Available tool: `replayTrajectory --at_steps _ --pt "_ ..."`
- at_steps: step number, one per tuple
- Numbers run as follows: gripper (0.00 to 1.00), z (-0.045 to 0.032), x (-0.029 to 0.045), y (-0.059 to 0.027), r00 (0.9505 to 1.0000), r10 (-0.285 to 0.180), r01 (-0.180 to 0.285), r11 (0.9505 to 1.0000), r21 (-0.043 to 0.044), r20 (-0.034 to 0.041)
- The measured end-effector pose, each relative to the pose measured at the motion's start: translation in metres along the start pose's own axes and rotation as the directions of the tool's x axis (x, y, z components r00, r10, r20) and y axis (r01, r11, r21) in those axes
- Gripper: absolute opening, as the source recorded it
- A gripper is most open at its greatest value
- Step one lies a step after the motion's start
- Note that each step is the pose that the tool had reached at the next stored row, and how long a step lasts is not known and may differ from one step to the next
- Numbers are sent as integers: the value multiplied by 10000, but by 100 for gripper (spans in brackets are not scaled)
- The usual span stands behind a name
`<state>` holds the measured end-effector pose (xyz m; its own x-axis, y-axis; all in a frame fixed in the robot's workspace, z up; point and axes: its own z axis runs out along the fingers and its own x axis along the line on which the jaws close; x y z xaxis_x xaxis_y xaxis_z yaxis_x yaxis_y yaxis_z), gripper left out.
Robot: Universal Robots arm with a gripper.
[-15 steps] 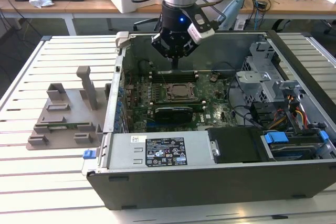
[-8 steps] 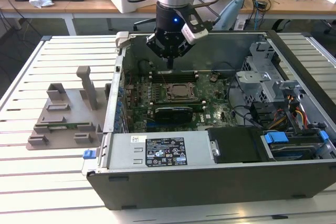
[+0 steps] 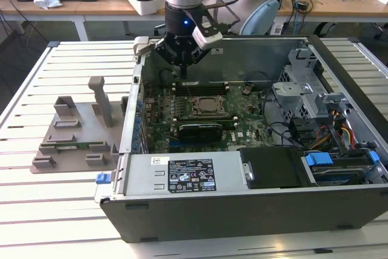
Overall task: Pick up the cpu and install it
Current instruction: 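Install the first cpu locking lever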
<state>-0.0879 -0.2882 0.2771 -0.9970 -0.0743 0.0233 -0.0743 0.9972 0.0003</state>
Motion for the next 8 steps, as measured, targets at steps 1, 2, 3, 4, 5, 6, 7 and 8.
replayTrajectory --at_steps 1,2,3,4,5,6,7,8 --pt "11 16 23 11 10000 0 0 10000 1 -1" --pt "11 35 46 25 10000 2 -2 10000 1 -1" --pt "11 57 79 47 10000 0 0 10000 2 -1" --pt "11 66 95 60 10000 0 0 10000 3 -3" --pt "11 81 98 77 10000 3 -3 10000 2 -2" --pt "11 115 93 104 10000 1 -1 10000 2 -1" --pt "11 142 49 126 10000 -7 7 10000 8 -2" --pt "11 142 -33 121 10000 -5 5 10000 7 -2"
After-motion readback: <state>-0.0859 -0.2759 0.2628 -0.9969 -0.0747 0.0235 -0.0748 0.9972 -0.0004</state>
